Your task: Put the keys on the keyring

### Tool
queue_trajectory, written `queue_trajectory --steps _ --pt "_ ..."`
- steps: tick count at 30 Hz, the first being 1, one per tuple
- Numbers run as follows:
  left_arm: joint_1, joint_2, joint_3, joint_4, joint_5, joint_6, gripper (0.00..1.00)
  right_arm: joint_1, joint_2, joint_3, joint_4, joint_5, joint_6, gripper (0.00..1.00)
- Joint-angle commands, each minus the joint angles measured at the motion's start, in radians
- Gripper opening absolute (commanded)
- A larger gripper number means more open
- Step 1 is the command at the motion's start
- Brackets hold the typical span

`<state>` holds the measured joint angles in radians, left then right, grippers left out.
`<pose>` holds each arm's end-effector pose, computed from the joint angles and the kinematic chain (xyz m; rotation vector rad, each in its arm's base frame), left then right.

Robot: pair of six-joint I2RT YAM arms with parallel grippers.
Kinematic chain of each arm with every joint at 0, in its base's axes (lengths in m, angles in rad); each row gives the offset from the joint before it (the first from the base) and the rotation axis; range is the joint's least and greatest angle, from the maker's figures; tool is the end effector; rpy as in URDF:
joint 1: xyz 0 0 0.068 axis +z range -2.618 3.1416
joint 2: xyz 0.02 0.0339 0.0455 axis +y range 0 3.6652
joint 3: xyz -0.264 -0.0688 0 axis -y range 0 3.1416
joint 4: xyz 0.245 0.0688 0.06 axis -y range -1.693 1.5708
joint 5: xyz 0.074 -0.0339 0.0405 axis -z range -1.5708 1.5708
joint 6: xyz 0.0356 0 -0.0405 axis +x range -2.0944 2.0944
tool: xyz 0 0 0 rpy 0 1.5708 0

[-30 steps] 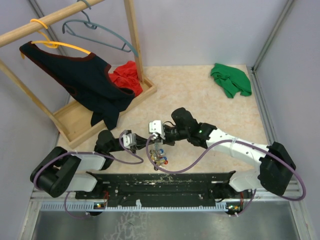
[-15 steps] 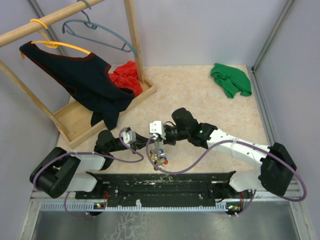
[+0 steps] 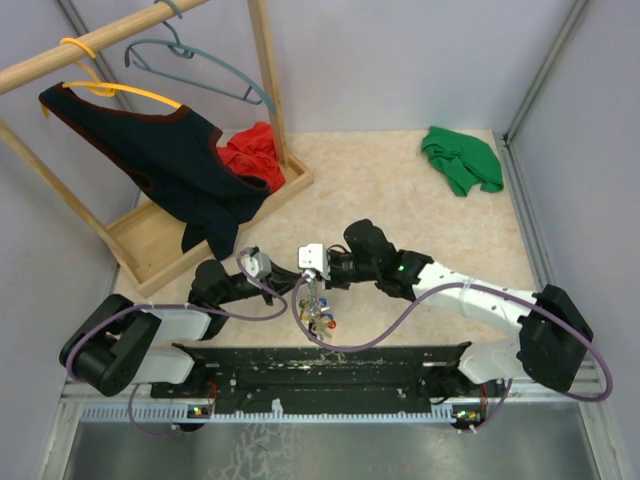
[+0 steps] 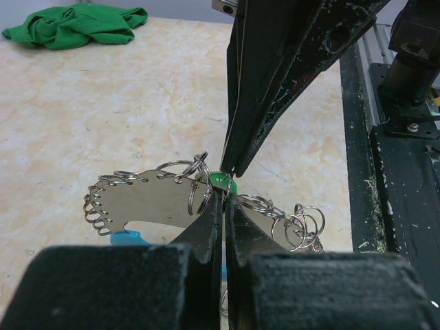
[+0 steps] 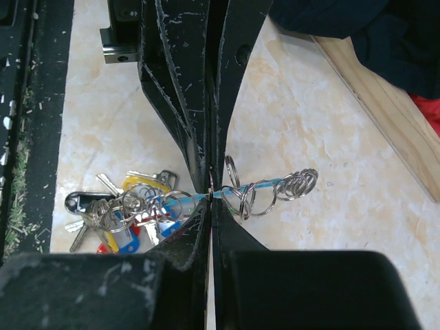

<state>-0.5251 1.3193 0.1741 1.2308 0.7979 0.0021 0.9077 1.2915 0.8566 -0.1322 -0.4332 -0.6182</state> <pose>0.1677 -0.1266 0.1793 1.0220 1.2279 -1.0001 0.1633 0.2333 0.2614 -1.6569 1.3611 0.6320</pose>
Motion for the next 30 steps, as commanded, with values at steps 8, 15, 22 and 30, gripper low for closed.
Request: queue_trajectory --steps 8,15,22,30 --pt "0.006 -0.001 0.005 0.253 -0.104 -0.091 0.00 0.031 0.022 -0.043 0.059 -0.088 0.048 0.00" --pt "0.007 0.027 -0.017 0.340 -0.152 -0.134 0.00 0.031 0.008 -0.098 0.173 -0.114 0.106 0.00" --pt "0.006 0.028 -0.028 0.360 -0.179 -0.133 0.00 0.032 -0.004 -0.142 0.240 -0.078 0.140 0.00" --pt "0.007 0.025 -0.035 0.345 -0.180 -0.103 0.00 0.031 -0.038 -0.148 0.220 -0.047 0.144 0.04"
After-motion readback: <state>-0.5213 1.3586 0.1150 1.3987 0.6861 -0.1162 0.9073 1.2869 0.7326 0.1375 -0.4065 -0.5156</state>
